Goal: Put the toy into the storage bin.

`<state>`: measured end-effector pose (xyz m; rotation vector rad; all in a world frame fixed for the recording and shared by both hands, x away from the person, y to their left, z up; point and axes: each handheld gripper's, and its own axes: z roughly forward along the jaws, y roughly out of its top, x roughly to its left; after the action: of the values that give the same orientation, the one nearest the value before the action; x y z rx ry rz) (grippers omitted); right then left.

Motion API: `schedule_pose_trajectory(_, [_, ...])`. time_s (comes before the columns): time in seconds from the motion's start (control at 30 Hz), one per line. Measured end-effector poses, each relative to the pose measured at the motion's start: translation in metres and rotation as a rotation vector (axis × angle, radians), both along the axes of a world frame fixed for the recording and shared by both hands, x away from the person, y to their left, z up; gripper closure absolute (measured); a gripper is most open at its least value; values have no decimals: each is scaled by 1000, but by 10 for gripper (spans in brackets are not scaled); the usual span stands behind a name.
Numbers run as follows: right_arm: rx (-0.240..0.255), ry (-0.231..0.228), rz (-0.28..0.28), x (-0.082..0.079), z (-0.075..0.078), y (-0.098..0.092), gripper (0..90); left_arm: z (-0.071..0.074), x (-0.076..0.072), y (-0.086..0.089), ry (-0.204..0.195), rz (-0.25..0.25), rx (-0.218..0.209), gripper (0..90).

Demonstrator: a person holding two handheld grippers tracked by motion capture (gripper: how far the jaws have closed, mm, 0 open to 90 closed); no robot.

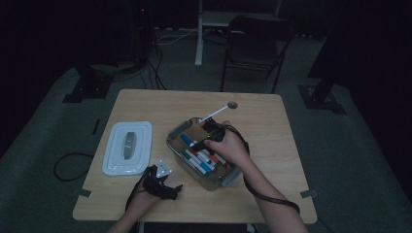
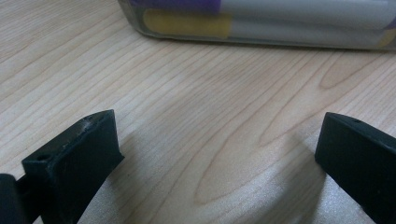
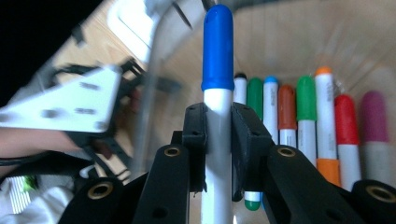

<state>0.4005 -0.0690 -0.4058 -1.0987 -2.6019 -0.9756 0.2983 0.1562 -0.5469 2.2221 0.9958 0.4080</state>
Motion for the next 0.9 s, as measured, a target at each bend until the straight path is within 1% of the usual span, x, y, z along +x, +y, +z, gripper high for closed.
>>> schedule_pose_trajectory(0.03, [-23, 25, 9, 3, -11, 9, 769, 0, 0, 0, -1, 1, -1, 6])
schedule_pose_trajectory(0.07, [-23, 25, 9, 3, -11, 9, 769, 0, 0, 0, -1, 1, -1, 6])
schedule_pose_trajectory(0.1, [-45, 39, 16, 5, -20, 17, 769, 0, 0, 0, -1, 1, -1, 6])
schedule_pose_trajectory(0.13, [-45, 39, 16, 5, -20, 17, 769, 0, 0, 0, -1, 1, -1, 6])
schedule_pose_trajectory(0.17, [-66, 54, 21, 7, -28, 24, 769, 0, 0, 0, -1, 1, -1, 6])
schedule_pose_trajectory(0.2, [-66, 54, 21, 7, -28, 24, 769, 0, 0, 0, -1, 1, -1, 6])
schedule_pose_trajectory(0.23, [-91, 68, 29, 7, -36, 32, 769, 0, 0, 0, -2, 2, -2, 6])
schedule_pose_trajectory(0.27, [-91, 68, 29, 7, -36, 32, 769, 0, 0, 0, -2, 2, -2, 6])
schedule_pose_trajectory(0.3, [-120, 84, 33, 8, -46, 38, 769, 0, 0, 0, -3, 2, -2, 6])
schedule_pose_trajectory(0.33, [-120, 84, 33, 8, -46, 38, 769, 0, 0, 0, -3, 2, -2, 6])
schedule_pose_trajectory(0.37, [-139, 96, 36, 10, -53, 42, 769, 0, 0, 0, -3, 1, -2, 6])
schedule_pose_trajectory(0.4, [-139, 96, 36, 10, -53, 42, 769, 0, 0, 0, -2, 1, -1, 6])
schedule_pose_trajectory(0.43, [-154, 103, 35, 10, -57, 43, 768, 0, 0, 0, -1, 1, -1, 6])
schedule_pose_trajectory(0.47, [-159, 109, 36, 11, -60, 44, 768, 0, 0, 0, -2, 1, -1, 6])
schedule_pose_trajectory(0.53, [-175, 136, 41, 12, -66, 46, 763, 0, 0, 0, -3, 2, -2, 6])
schedule_pose_trajectory(0.57, [-197, 127, 48, 12, -68, 47, 733, 0, 0, 0, -3, 2, -1, 6])
schedule_pose_trajectory(0.6, [-197, 127, 48, 12, -68, 47, 733, 0, 0, 0, -3, 1, -1, 6])
schedule_pose_trajectory(0.63, [-180, 115, 52, 12, -67, 45, 714, 0, 0, 0, -3, 2, -1, 6])
schedule_pose_trajectory(0.67, [-180, 115, 52, 12, -67, 45, 714, 0, 0, 0, -2, 1, -1, 6])
schedule_pose_trajectory(0.7, [-162, 96, 46, 13, -62, 41, 674, 0, 0, 0, -1, 1, -1, 6])
schedule_pose_trajectory(0.73, [-162, 96, 46, 13, -62, 41, 674, 0, 0, 0, -2, 1, -1, 6])
schedule_pose_trajectory(0.77, [-134, 73, 42, 12, -54, 34, 658, 0, 0, 0, -3, 2, -2, 6])
schedule_pose_trajectory(0.8, [-134, 73, 42, 12, -54, 34, 658, 0, 0, 0, -3, 2, -2, 6])
schedule_pose_trajectory(0.87, [-105, 35, 38, 10, -42, 26, 646, 0, 0, 0, -2, 2, -2, 6])
schedule_pose_trajectory(0.9, [-75, -9, 33, 8, -29, 15, 608, 0, 0, 0, -1, 1, -1, 6])
